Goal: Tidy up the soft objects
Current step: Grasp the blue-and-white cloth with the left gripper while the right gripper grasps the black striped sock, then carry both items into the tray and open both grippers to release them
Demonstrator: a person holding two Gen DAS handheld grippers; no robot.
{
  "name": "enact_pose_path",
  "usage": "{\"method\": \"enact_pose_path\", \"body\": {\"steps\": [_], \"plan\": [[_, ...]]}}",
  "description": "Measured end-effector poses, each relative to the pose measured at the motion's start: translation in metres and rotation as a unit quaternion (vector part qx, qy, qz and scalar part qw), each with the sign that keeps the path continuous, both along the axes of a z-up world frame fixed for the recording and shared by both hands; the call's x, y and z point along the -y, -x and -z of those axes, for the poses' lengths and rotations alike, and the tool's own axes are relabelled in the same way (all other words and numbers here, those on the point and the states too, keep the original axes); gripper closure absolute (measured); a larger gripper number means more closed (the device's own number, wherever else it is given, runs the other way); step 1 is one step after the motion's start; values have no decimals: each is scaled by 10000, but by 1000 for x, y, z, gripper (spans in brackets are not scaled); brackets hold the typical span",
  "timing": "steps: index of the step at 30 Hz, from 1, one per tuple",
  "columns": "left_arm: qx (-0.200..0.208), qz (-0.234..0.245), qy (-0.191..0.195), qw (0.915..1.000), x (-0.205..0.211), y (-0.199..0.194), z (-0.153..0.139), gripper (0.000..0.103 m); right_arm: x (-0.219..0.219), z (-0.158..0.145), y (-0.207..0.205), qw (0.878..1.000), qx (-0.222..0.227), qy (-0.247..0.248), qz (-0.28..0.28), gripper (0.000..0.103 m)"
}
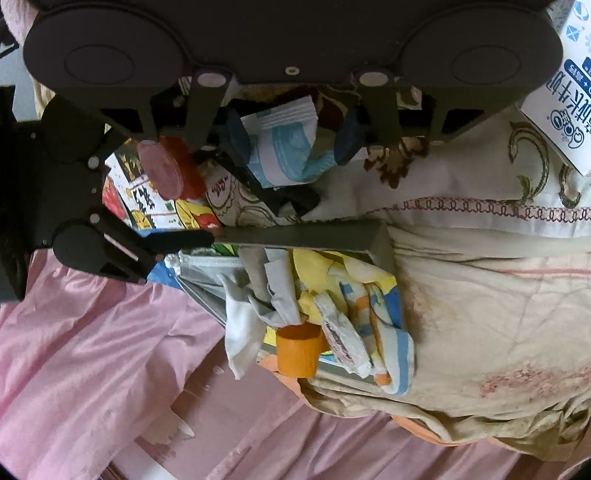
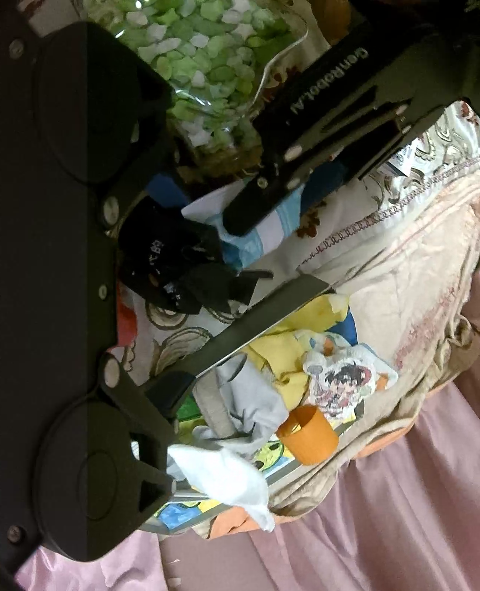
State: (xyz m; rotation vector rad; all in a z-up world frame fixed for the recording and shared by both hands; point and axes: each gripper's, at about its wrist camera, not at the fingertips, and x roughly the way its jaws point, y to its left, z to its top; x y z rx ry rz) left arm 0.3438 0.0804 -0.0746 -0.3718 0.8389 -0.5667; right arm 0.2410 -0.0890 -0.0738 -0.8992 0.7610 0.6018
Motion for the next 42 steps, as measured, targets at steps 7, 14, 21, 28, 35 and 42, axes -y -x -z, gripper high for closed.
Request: {"method": "enact_pose_path", "body": {"steps": [7, 14, 21, 28, 35, 42], "plan": [[-38, -174, 46, 9998, -4, -3, 2, 62, -20, 11, -2, 9992, -132, 376, -82, 43], [93, -338, 21, 9994, -9, -1, -5, 69, -21, 18, 5, 9993, -252, 251, 80, 84], [625, -399, -135, 9972, -9, 8, -25, 72, -10, 14, 22, 9993, 103, -212, 292, 99], [1176, -581, 2, 9914, -8, 17, -47, 72, 13, -12, 40, 9945, 765, -591, 408, 101], [1689, -840, 28, 9821, 5, 16, -59, 72, 42, -45, 33, 9802, 1436, -1015, 909, 101], [2062, -693, 18, 9760, 33, -5, -58, 72, 71, -55, 14, 9638, 1546, -1525, 1549, 101]]}}
